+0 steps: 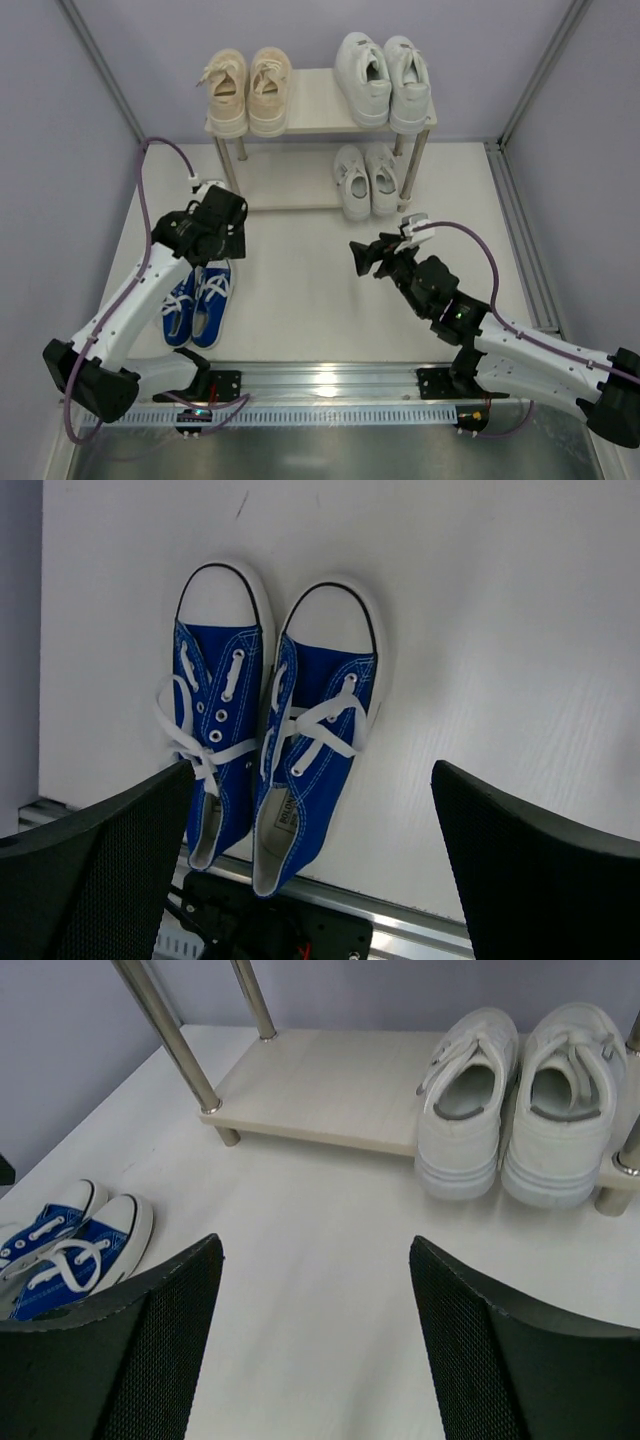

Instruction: Place and organize the shoes onto the shoe shelf

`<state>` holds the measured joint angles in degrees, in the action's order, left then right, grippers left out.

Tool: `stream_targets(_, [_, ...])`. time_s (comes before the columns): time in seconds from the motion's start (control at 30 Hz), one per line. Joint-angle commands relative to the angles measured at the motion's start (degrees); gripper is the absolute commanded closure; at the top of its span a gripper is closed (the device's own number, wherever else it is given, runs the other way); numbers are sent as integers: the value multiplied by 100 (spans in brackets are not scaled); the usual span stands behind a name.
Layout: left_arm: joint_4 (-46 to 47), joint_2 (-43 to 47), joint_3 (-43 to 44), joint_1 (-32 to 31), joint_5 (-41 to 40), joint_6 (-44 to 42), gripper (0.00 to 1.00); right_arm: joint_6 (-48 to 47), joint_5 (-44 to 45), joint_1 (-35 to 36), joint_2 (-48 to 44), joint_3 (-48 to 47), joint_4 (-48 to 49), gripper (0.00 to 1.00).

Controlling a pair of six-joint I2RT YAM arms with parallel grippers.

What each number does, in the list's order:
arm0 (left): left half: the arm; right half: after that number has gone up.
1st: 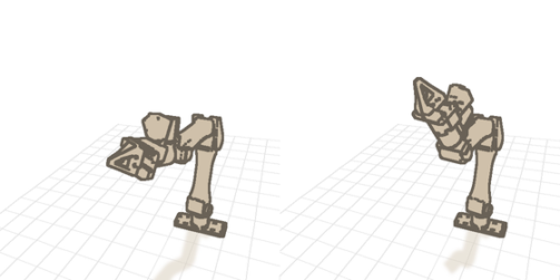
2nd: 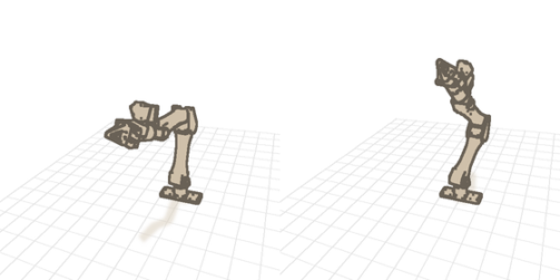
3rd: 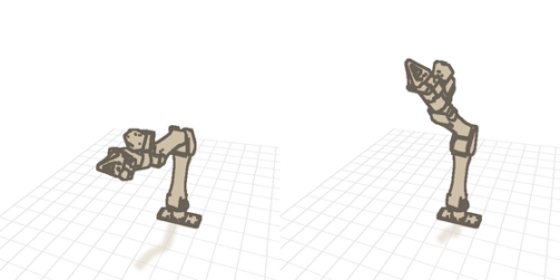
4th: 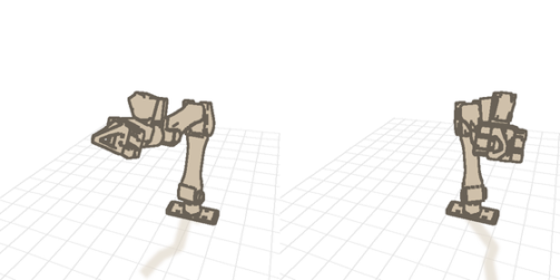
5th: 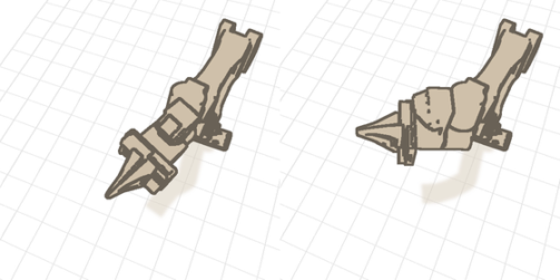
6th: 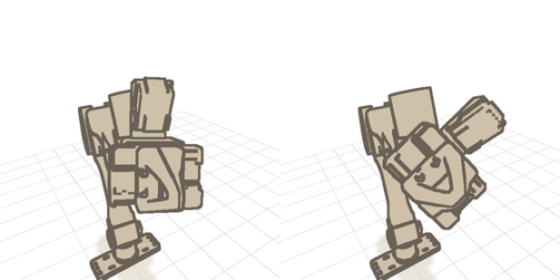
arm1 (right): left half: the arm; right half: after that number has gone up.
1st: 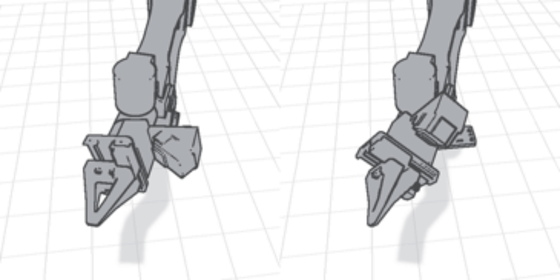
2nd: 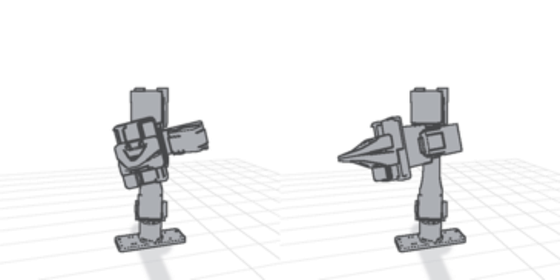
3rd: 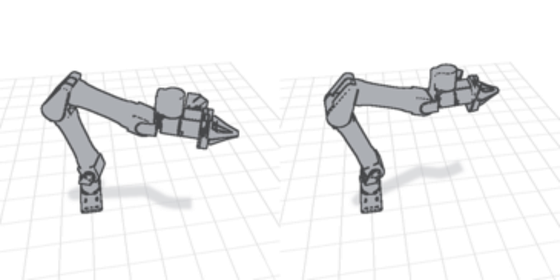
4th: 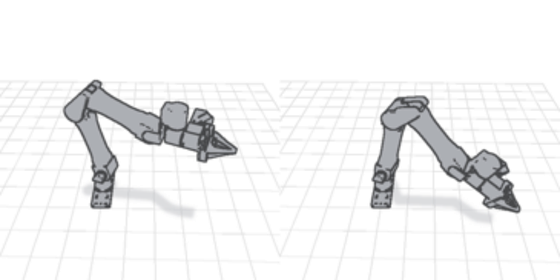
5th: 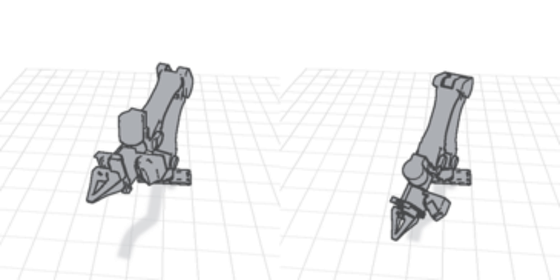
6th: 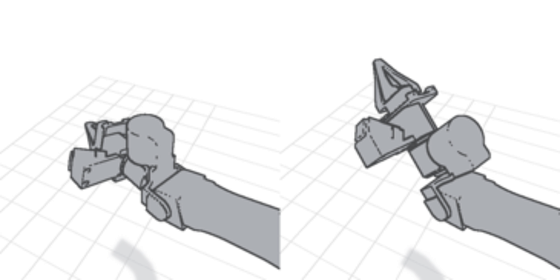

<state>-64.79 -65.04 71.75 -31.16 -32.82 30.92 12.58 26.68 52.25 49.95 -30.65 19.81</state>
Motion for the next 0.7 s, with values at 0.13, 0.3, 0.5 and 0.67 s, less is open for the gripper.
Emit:
stream_targets(0.13, [-710,-685,297,1400,662,-648,0,1018,-91,303,-776,375,-1243,23])
stream_targets(0.3, [-561,-1168,-152,1973,777,-657,0,1308,-461,303,-1127,587,-1514,23])
stream_targets(0.5, [-675,-1643,-179,2315,1032,-710,0,1265,-646,303,-1523,675,-1682,23])
stream_targets(0.67, [-613,-2275,-170,2632,1173,-806,0,1133,-664,303,-1761,596,-1831,22])
